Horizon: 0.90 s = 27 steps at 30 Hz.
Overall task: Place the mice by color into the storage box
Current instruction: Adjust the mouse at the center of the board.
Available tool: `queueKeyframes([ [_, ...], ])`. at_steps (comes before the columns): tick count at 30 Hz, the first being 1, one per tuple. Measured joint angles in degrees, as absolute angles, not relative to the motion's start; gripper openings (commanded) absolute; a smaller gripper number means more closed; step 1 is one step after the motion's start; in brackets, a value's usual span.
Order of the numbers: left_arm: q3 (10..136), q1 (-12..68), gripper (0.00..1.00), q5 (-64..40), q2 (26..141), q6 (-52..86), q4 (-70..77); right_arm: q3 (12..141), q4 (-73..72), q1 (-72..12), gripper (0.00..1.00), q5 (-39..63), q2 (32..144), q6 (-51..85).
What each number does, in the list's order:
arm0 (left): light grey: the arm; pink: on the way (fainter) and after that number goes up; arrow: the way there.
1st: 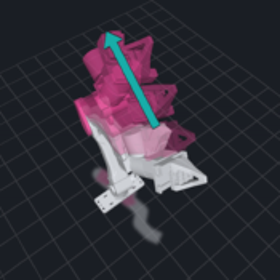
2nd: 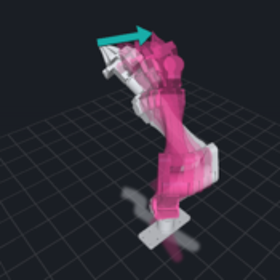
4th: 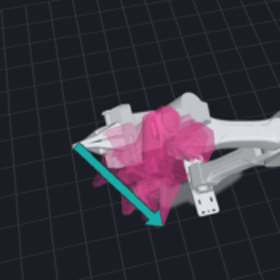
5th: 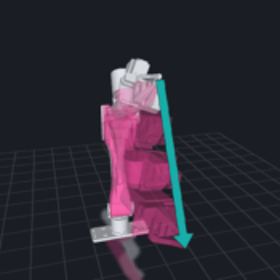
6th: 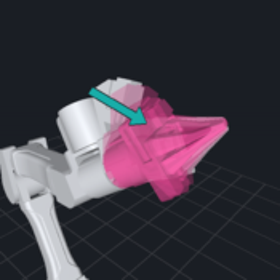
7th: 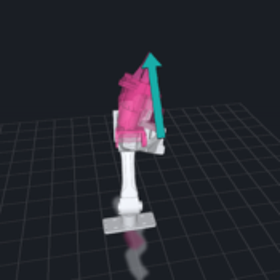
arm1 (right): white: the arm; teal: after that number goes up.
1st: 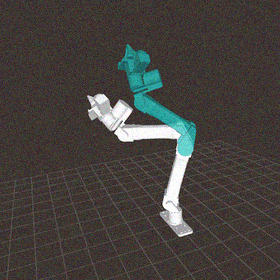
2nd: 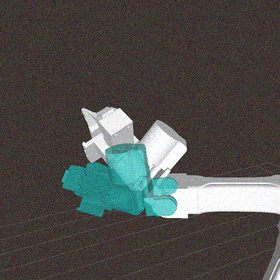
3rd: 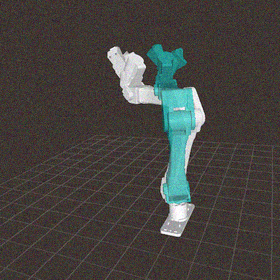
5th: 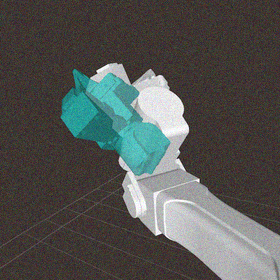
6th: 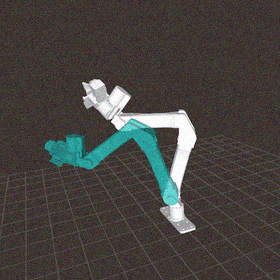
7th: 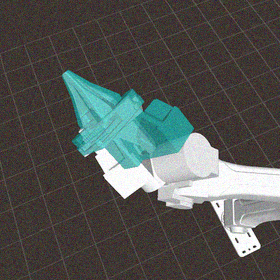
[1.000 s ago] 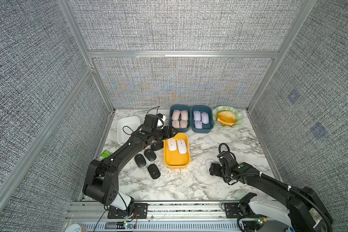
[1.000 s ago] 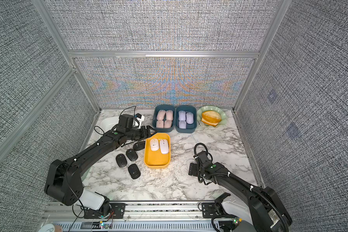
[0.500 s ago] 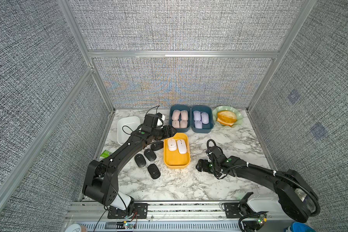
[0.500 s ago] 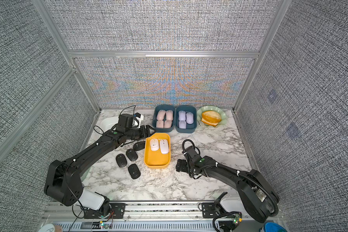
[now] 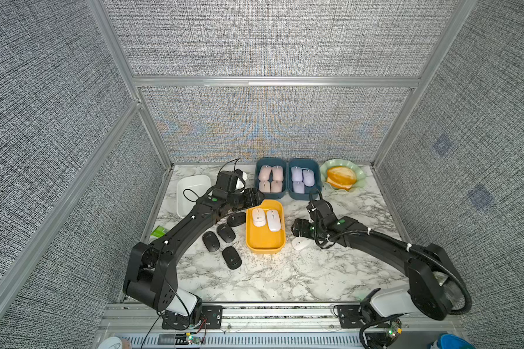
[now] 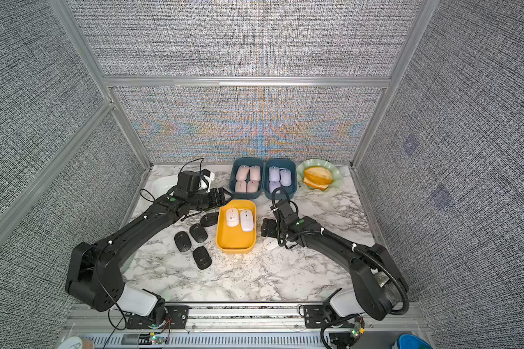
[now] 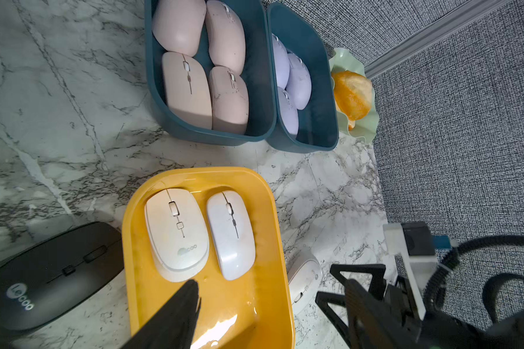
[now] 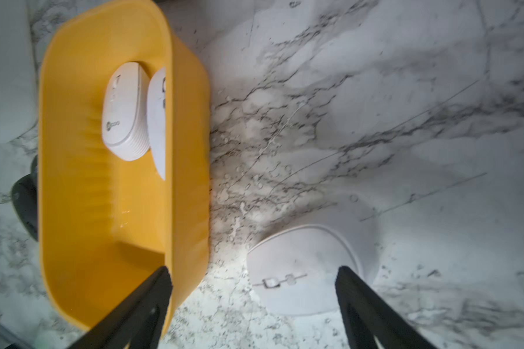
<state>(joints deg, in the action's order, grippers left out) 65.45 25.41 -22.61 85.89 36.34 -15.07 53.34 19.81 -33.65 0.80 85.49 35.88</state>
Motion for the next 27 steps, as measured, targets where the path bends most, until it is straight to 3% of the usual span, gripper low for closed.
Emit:
queueKeyframes([
  [12,65.87,25.41,0.77,-22.00,85.84,35.99,-15.16,61.76,22.17,-32.71,0.88,3.88,98.70,26.28],
  [27,66.08,25.41,0.77,-22.04,85.82,36.03,-15.25,44.23,22.37,-34.79,0.88,10.31,85.60,29.21],
])
